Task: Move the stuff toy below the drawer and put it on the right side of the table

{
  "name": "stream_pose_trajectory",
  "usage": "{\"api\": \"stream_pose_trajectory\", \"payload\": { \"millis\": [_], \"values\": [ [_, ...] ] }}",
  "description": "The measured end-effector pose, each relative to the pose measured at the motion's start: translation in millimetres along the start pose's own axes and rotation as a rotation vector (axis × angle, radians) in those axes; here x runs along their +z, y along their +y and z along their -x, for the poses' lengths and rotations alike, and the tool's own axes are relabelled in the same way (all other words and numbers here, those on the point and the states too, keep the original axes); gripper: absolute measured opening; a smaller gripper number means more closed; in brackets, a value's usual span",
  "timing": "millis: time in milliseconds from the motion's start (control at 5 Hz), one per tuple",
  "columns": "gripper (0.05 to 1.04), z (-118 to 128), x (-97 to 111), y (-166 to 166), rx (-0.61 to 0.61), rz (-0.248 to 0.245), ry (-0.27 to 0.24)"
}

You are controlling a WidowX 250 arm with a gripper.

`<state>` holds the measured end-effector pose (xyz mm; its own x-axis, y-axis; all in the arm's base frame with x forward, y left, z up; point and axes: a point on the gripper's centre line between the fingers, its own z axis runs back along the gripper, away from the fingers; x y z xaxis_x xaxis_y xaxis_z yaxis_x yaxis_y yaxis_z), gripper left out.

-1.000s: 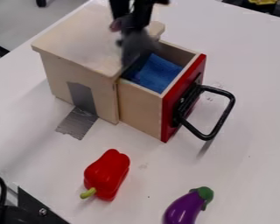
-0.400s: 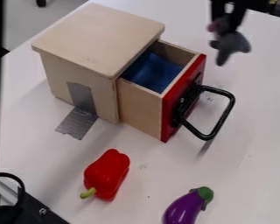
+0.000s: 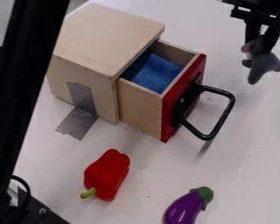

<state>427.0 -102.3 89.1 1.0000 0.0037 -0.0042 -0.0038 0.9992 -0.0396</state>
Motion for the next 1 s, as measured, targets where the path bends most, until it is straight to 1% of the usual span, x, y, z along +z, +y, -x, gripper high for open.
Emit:
{"api": "stream_pose_trajectory", "payload": {
  "millis": [200,400,600,800,1000],
  "values": [
    [0.308,-8.2,-8.2,-9.2,0.016,0.008,-0.07],
    [0.308,-11.3,-22.4,-16.2,0.02,0.004,-0.121],
    [0.355,-14.1,-31.9,-20.5,0.016,-0.002,-0.15],
    [0.534,-13.5,-39.3,-24.3,0.017,-0.008,-0.146],
    [0.835,-11.8,-42.6,-23.6,0.029,-0.012,-0.13]
  ]
}}
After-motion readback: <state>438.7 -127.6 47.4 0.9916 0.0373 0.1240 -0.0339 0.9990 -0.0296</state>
